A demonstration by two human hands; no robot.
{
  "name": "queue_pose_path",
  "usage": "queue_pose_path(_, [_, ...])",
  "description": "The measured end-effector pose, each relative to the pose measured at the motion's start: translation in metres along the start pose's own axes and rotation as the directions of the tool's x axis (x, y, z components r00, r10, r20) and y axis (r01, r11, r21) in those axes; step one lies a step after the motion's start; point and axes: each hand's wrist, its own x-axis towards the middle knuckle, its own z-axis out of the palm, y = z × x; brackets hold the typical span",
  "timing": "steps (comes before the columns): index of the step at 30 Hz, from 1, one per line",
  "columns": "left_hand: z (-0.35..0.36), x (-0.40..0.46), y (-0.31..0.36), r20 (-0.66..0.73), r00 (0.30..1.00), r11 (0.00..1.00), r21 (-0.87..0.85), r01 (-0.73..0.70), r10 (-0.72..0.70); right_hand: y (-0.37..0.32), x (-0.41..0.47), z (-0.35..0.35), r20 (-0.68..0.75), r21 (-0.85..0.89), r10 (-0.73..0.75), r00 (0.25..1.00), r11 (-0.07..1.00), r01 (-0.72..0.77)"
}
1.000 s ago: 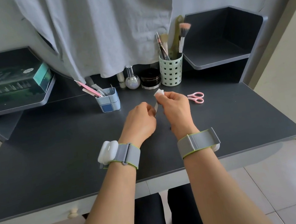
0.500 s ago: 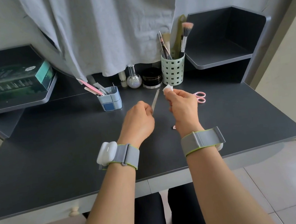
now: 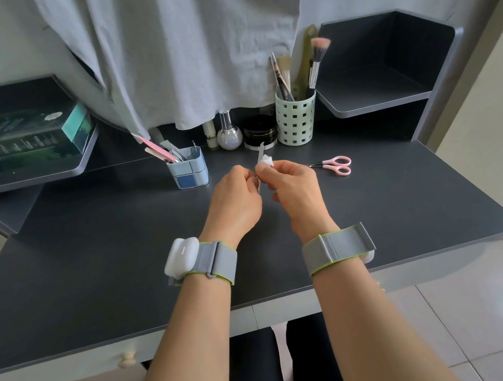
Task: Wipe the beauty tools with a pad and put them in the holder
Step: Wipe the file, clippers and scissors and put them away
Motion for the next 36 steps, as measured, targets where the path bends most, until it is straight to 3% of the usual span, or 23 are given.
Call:
queue_pose_path(9, [0.002,0.008,-0.002,-0.036,0.999,0.998,-0.065,-0.016,0.014,-0.004,0.002,-0.004,-0.021,-0.056,-0.001,1.0,0.998,0.0])
queue_pose_path(28, [-0.001,0.029,0.006,-0.178,0.984,0.969,-0.246,-0.029,-0.016,0.006,0.001,-0.005,0.179,-0.147,0.065,0.982,0.988,-0.039])
queue_pose_path(36, [-0.004,0.036,0.005,-0.244,0.969,0.959,-0.28,-0.037,-0.034,0.005,0.0,-0.005,0.228,-0.238,0.016,0.974,0.97,0.04])
